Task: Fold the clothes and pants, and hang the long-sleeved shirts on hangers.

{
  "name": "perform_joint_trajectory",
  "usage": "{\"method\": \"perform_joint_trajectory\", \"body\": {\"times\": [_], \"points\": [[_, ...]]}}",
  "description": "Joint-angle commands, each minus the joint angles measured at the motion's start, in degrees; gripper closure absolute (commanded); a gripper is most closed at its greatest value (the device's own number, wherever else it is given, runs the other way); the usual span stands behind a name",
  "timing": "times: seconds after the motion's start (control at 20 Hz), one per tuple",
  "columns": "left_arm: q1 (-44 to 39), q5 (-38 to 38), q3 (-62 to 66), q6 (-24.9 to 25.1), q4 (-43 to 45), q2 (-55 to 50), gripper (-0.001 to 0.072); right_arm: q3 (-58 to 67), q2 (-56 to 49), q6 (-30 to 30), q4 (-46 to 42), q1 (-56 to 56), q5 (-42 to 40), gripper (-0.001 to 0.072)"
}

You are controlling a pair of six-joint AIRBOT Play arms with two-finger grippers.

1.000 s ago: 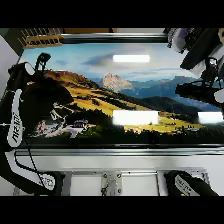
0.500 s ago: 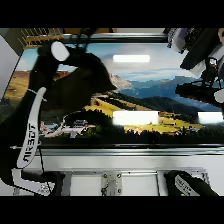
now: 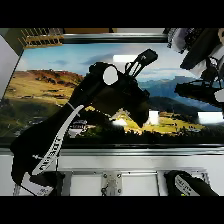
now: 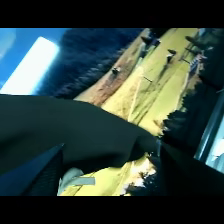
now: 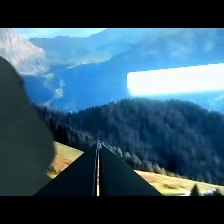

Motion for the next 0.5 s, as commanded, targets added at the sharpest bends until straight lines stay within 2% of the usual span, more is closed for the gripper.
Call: {"method": "perform_joint_trajectory", "body": {"times": [0.0, 0.1, 0.25, 0.35, 0.45], "points": [[2.4, -1.8, 0.0, -9.3, 0.3, 0.5, 0.0109, 0.1, 1.0, -3.0, -0.9, -0.6, 1.2, 0.0695], [9.9, -2.1, -2.0, -16.7, 0.3, 2.7, 0.0109, 0.0, 2.8, -3.0, -4.6, -0.7, 2.9, 0.0695], [22.7, -0.3, -15.8, -27.7, -0.1, 7.5, 0.0108, 0.0, 5.4, -3.0, -6.8, -0.6, 6.2, 0.0695], [29.1, 1.6, -27.6, -31.0, -3.2, 9.9, 0.0108, 0.0, 5.8, -2.9, -6.7, -0.6, 8.4, 0.0695], [32.8, 5.8, -38.4, -31.0, -8.7, 11.0, 0.0108, 0.0, 5.7, -1.2, -6.5, -0.5, 10.2, 0.0695]]}}
